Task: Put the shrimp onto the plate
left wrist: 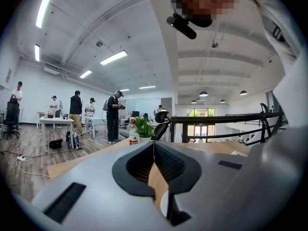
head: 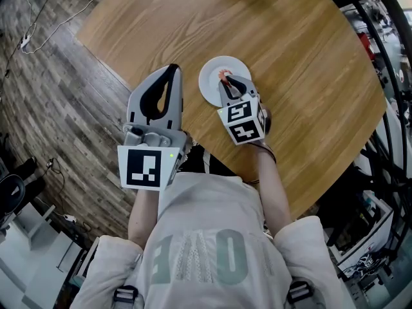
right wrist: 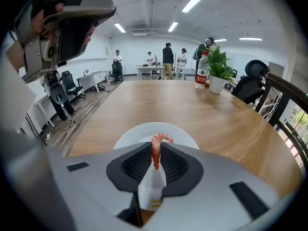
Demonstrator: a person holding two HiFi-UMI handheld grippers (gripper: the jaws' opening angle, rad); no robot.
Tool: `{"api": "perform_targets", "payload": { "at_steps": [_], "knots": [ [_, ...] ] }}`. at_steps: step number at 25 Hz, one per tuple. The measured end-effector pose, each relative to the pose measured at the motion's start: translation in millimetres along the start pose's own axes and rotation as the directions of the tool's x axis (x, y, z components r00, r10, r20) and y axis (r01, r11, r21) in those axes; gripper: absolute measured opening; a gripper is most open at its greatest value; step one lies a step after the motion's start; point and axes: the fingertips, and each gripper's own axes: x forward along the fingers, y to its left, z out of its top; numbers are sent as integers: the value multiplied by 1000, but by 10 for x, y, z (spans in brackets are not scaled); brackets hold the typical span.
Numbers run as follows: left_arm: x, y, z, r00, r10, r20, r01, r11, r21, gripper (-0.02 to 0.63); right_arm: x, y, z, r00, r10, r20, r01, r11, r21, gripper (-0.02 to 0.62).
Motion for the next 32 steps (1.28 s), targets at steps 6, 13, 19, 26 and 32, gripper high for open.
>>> {"api": "perform_targets", "payload": {
  "at_steps": [6, 13, 19, 26, 32],
  "knots": [
    [-13, -12, -26, 1000, 6, -12, -6, 1000, 9, 11, 106, 71, -21, 999, 23, -22, -24, 999, -23, 64],
    [-95, 111, -54, 999, 42, -30, -41, 999, 24, 11, 106, 134, -38, 999, 14, -44, -16, 999, -43, 67],
    [-123, 46, 37, 1000, 24, 9, -24, 1000, 19, 11, -22, 93, 62, 1000, -15, -1, 15, 998, -53, 67],
    [-279, 4, 140, 1000, 11, 29, -12, 999, 37, 9, -545, 114, 586, 964, -51, 263, 67, 996, -53, 64],
    [-435, -60, 289, 997, 0, 79, -3, 999, 42, 9, -1378, 56, 1146, 836, -176, 520, 185, 982, 34, 28]
  ]
}}
